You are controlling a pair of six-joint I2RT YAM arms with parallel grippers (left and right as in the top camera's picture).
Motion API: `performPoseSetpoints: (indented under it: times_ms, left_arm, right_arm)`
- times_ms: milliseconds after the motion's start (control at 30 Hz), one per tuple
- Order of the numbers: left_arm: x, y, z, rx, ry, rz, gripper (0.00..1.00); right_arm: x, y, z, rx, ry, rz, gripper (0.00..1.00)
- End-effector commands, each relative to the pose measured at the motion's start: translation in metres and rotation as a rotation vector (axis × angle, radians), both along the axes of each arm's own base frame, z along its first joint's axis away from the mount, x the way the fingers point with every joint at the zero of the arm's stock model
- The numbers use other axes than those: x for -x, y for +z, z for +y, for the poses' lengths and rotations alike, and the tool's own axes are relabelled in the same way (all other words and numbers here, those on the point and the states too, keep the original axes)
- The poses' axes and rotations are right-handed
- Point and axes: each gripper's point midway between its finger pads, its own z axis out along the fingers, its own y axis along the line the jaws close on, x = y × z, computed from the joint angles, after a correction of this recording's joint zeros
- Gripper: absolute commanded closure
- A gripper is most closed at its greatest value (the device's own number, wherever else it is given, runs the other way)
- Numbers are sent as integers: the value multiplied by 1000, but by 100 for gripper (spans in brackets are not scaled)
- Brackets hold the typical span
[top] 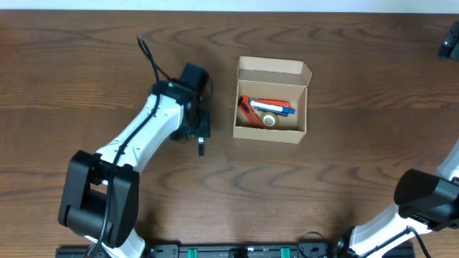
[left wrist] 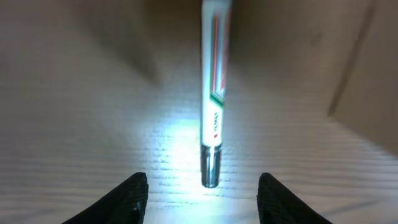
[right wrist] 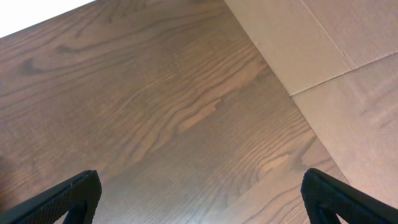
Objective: Pack container
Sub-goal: 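Move the left gripper to the black-capped whiteboard marker and grasp it, then lift the whiteboard marker and carry it over the box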
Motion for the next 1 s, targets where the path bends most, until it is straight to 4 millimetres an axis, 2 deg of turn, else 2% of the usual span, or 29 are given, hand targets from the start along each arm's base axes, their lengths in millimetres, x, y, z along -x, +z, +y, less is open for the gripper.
performPoseSetpoints:
  times_ms: [0,233,300,567,800,967]
  left_arm:
    - [10,-13,2,5,17,36,40]
    - [10,-19,12,-47,28,20,37]
    - [7,-19,14,-60,28,7,30]
    - [-7,-24,8,-46,-14,-44,29]
    - [-13,-49,1,-52,-31,-30,29]
    - [-8,-70,-6,-68,-59,8,30]
  right_arm:
    - [0,-1,-2,-8,-17,-5,1]
    - [0,-1,-2,-8,-17,-5,1]
    - [0,-1,-2,-8,-17,-5,1]
    - [0,-1,-2,-8,-17,-5,1]
    - [0,-1,-2,-8,-17,-5,1]
    - [0,-1,-2,-8,-17,-5,1]
